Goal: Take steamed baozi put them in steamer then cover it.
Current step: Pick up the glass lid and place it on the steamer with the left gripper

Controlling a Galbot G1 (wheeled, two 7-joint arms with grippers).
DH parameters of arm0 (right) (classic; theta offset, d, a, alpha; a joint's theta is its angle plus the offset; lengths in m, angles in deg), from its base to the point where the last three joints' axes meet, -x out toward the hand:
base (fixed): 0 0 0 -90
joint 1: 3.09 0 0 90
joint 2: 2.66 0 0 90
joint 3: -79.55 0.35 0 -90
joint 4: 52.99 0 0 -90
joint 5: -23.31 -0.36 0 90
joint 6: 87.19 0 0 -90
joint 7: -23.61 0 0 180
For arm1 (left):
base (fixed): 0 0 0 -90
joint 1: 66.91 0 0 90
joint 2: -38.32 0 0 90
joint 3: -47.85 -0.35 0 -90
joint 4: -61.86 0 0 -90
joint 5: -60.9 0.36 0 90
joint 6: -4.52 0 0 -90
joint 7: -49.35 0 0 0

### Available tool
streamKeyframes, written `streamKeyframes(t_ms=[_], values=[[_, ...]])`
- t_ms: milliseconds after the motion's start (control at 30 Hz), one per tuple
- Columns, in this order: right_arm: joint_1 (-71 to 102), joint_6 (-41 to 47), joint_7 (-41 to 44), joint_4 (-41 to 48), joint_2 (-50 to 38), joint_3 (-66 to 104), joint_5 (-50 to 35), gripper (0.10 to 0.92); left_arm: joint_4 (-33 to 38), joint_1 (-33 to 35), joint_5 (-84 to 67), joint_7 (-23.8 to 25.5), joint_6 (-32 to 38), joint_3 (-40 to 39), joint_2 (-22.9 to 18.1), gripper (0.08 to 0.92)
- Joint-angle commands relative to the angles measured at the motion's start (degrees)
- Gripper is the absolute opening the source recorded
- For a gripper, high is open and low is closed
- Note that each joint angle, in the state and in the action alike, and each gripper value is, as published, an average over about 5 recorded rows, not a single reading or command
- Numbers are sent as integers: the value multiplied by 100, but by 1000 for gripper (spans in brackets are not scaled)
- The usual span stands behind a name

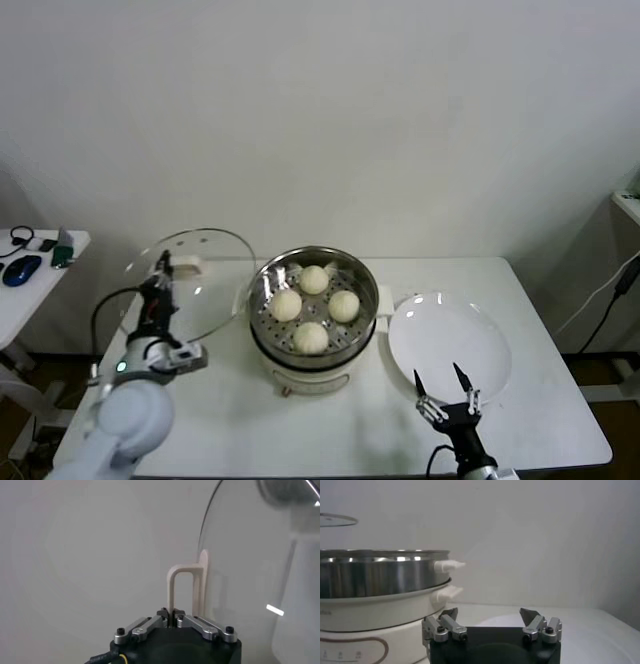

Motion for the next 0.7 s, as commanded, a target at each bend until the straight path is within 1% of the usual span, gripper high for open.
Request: streamKeyframes(t_ms=[33,267,433,567,700], values=[[-93,-102,7,116,-2,-9,-78,823,90,-1315,1642,1163,-868,-2053,-1087,144],[-215,-126,53,279,-57,-31,-187,823,-282,-1226,2549,1382,-868,-2336,-2232,144],[-306,-125,65,362,-72,-81,-251,823,-629,-1250,2891,1407,-868,-2518,-2813,144],[-333,-126,69,388,-82,-117,-260,823,-949,-1327,3097,1346,-858,-2589,-3155,144],[-319,-140,73,386,-93,-103,-271,823,-1235,-1343,3251,1319,-865,-2549,-3236,144]])
